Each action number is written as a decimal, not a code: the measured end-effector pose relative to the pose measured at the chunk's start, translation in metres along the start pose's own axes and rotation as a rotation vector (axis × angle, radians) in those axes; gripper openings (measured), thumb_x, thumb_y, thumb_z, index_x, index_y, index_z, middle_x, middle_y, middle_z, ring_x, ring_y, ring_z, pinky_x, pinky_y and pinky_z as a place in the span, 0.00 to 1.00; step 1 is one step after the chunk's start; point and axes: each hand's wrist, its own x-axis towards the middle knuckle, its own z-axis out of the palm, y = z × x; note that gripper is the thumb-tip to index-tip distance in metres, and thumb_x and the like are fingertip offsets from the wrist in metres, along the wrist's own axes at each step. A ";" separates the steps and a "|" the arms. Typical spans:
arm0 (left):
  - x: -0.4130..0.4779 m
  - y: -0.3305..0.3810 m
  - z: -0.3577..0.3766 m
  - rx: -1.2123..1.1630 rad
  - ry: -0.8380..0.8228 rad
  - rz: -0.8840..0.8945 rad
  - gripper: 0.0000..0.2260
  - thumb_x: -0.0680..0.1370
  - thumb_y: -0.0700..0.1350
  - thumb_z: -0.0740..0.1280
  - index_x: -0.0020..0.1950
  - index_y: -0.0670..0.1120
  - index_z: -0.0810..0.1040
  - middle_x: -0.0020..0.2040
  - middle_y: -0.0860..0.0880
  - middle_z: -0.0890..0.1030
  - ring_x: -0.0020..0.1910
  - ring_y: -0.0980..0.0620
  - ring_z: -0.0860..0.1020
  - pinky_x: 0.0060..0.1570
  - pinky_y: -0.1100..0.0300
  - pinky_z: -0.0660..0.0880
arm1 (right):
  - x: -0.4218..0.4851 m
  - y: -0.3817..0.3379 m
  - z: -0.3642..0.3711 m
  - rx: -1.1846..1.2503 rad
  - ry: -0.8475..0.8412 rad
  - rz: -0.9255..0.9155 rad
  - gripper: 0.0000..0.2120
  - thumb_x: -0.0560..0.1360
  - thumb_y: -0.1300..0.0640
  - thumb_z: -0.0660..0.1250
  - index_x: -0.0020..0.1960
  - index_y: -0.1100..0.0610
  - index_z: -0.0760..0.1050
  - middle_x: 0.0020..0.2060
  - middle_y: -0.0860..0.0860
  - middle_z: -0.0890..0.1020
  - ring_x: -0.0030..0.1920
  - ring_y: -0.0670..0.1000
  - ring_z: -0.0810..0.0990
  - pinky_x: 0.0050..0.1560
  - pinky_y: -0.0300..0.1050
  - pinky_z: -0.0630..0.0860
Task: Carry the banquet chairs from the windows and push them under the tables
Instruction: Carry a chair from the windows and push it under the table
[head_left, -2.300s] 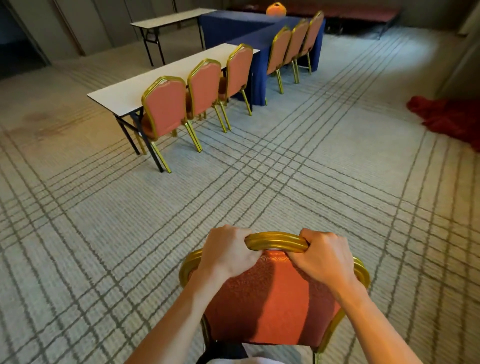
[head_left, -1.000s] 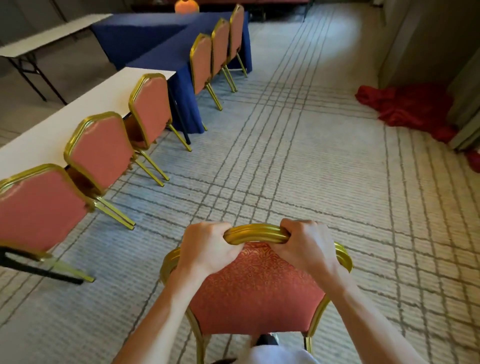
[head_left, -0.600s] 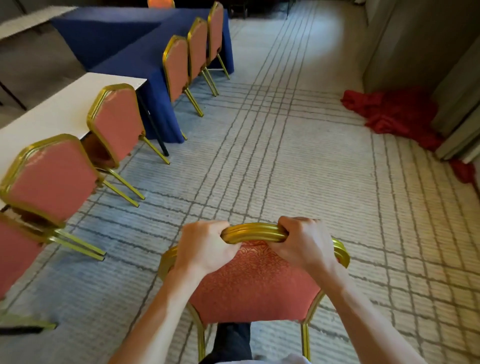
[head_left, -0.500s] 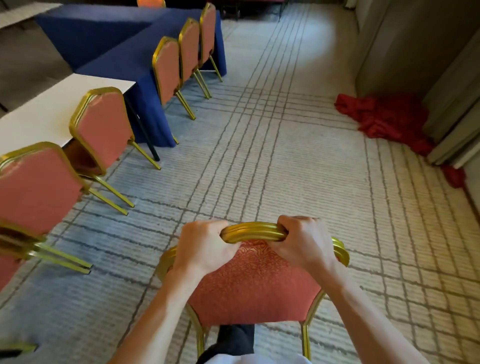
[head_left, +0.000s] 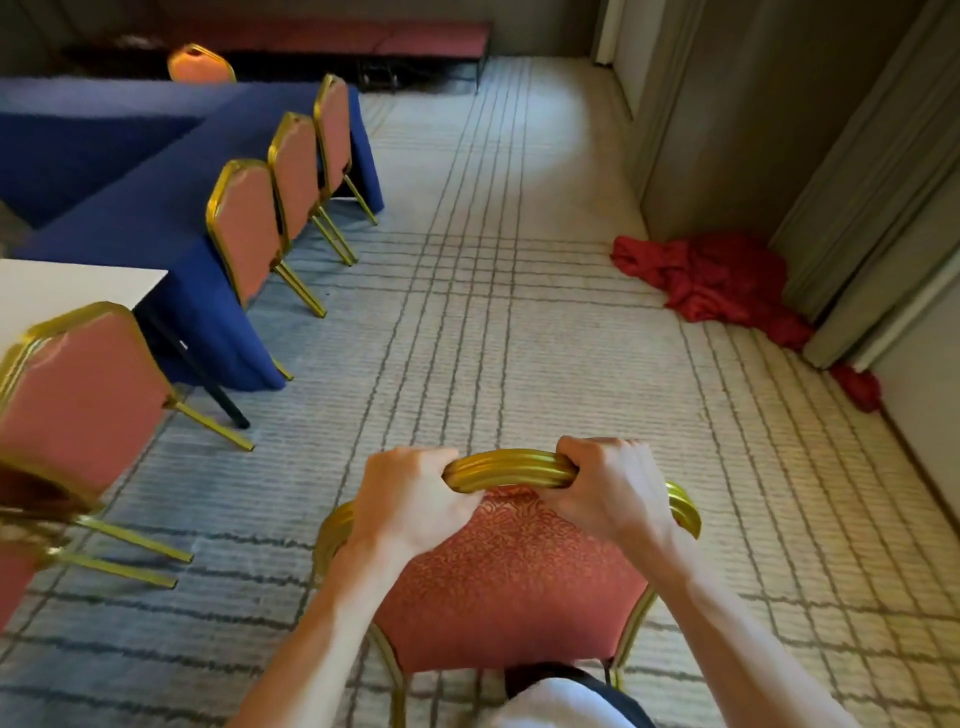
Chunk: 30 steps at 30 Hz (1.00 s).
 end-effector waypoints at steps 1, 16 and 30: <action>0.022 -0.008 0.009 0.001 0.003 0.010 0.20 0.66 0.57 0.74 0.28 0.49 0.66 0.24 0.50 0.74 0.26 0.48 0.73 0.29 0.60 0.59 | 0.021 0.008 0.008 0.012 0.007 -0.001 0.19 0.65 0.36 0.63 0.31 0.50 0.65 0.24 0.47 0.75 0.26 0.56 0.75 0.30 0.44 0.71; 0.330 -0.088 0.128 0.061 -0.043 -0.005 0.18 0.66 0.54 0.75 0.28 0.47 0.70 0.25 0.48 0.75 0.25 0.47 0.73 0.27 0.58 0.62 | 0.318 0.137 0.113 0.080 -0.014 0.036 0.19 0.64 0.36 0.64 0.32 0.50 0.63 0.26 0.49 0.78 0.30 0.58 0.79 0.31 0.47 0.74; 0.612 -0.247 0.241 0.004 -0.099 -0.071 0.18 0.66 0.57 0.72 0.27 0.47 0.69 0.23 0.52 0.73 0.23 0.53 0.71 0.29 0.61 0.58 | 0.628 0.202 0.239 -0.019 -0.105 0.044 0.19 0.65 0.36 0.65 0.32 0.51 0.66 0.24 0.47 0.76 0.28 0.55 0.77 0.31 0.45 0.73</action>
